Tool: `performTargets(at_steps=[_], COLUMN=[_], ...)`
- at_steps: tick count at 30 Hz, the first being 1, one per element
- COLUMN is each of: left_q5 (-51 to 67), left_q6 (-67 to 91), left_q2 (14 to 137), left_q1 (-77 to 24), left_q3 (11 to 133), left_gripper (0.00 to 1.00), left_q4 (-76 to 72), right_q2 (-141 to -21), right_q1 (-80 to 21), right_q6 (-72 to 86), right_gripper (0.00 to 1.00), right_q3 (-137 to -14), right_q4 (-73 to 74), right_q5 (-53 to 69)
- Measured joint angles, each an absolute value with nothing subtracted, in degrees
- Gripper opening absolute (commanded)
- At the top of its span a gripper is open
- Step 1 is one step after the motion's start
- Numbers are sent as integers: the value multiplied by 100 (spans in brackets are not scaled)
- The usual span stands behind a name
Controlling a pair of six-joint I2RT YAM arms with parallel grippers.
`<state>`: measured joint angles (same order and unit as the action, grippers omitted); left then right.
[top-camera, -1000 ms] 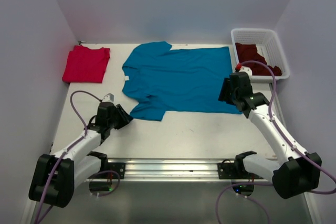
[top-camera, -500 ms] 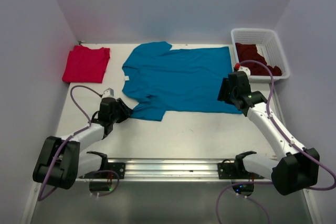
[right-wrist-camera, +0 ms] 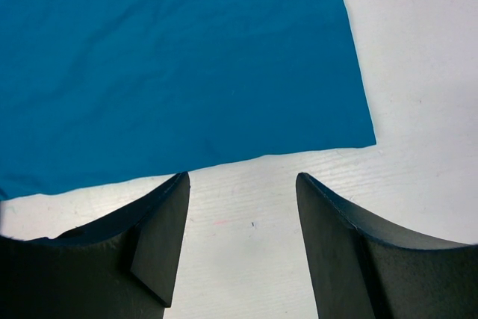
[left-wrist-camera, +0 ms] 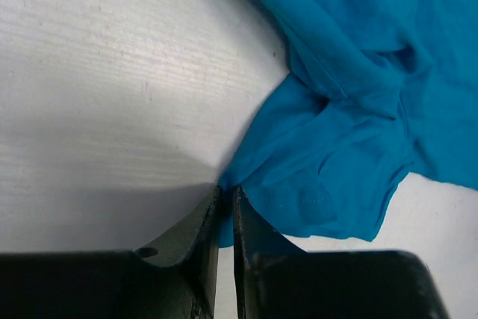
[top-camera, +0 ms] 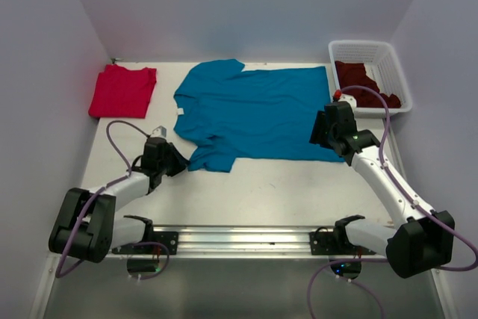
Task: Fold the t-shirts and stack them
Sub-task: Flatten the tshirt out
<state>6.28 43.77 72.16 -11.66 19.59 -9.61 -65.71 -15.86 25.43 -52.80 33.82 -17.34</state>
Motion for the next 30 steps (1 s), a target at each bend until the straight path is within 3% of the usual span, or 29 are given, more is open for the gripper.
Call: performTargets(at_steps=[10, 21, 30], left_q5=[770, 794, 615], left_q6=[4377, 4375, 4263], left_q2=[6353, 5701, 5017], left_q1=[-1170, -1170, -1170], left_q3=[2174, 2598, 3422], left_gripper=[0, 0, 0], left_q4=[187, 965, 1804], right_q2=[-6853, -7640, -8224], right_q1=[-1586, -1522, -1157], right_q6=[2689, 3395, 3916], right_gripper=[63, 75, 70], right_q3=[-5280, -5116, -4901], right_q4=[3540, 3743, 3879], right_q5=[-2204, -2871, -3234])
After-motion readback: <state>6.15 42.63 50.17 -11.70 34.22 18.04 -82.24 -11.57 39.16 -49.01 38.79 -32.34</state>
